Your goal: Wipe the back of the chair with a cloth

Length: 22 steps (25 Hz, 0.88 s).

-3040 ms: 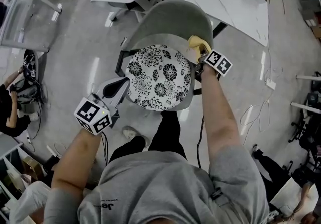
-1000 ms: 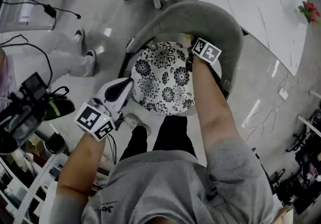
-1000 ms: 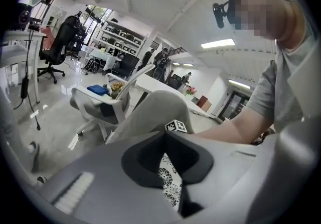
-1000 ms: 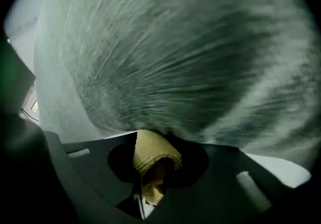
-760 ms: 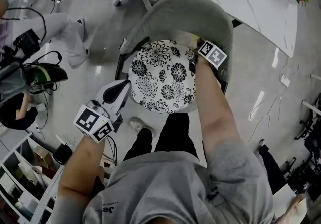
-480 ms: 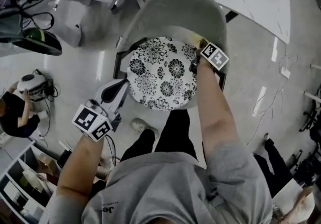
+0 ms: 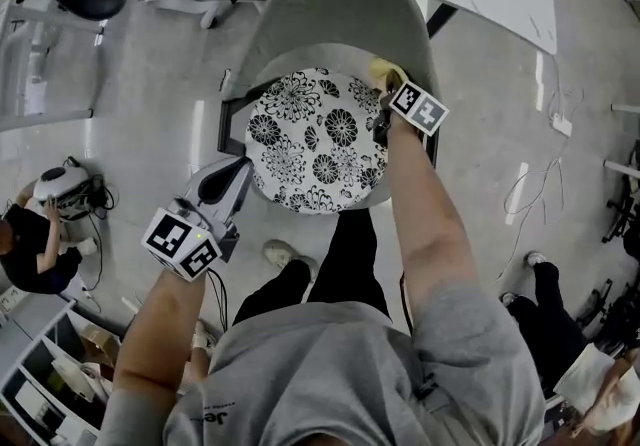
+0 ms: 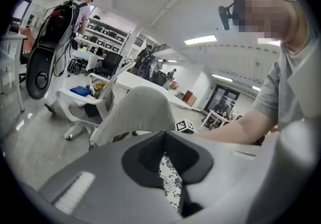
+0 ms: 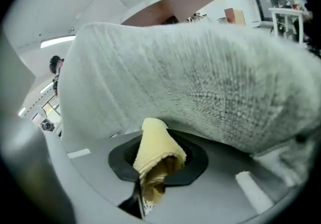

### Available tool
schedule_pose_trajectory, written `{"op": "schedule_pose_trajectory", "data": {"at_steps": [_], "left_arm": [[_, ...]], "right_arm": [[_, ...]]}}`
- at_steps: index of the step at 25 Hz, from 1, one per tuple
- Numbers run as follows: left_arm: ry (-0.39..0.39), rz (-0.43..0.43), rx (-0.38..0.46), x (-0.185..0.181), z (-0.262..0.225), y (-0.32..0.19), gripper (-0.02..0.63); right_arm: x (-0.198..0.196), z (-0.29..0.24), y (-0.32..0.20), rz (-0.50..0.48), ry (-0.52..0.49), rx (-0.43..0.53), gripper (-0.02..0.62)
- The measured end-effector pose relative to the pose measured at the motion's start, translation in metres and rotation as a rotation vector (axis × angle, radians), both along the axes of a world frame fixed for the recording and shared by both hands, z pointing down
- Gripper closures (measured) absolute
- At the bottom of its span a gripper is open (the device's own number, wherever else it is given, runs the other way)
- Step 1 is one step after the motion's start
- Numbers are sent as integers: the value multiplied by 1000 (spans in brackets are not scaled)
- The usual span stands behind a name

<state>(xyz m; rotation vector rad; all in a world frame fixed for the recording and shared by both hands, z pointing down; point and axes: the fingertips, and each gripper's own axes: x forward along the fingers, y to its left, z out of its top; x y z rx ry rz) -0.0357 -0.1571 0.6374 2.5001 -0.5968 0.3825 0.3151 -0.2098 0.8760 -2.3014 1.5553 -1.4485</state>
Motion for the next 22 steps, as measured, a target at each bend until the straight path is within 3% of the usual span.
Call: {"op": "schedule_pose_trajectory", "data": {"at_steps": [6, 11, 22], "left_arm": [[35, -2, 28, 3, -31, 23, 548], [56, -47, 57, -10, -75, 34, 548], [111, -259, 165, -89, -182, 52, 548]], "right_arm": [[-47, -45, 17, -256, 9, 39, 543], [-78, -92, 31, -332, -69, 79, 543], [-164, -242, 17, -660, -66, 155, 543]]}}
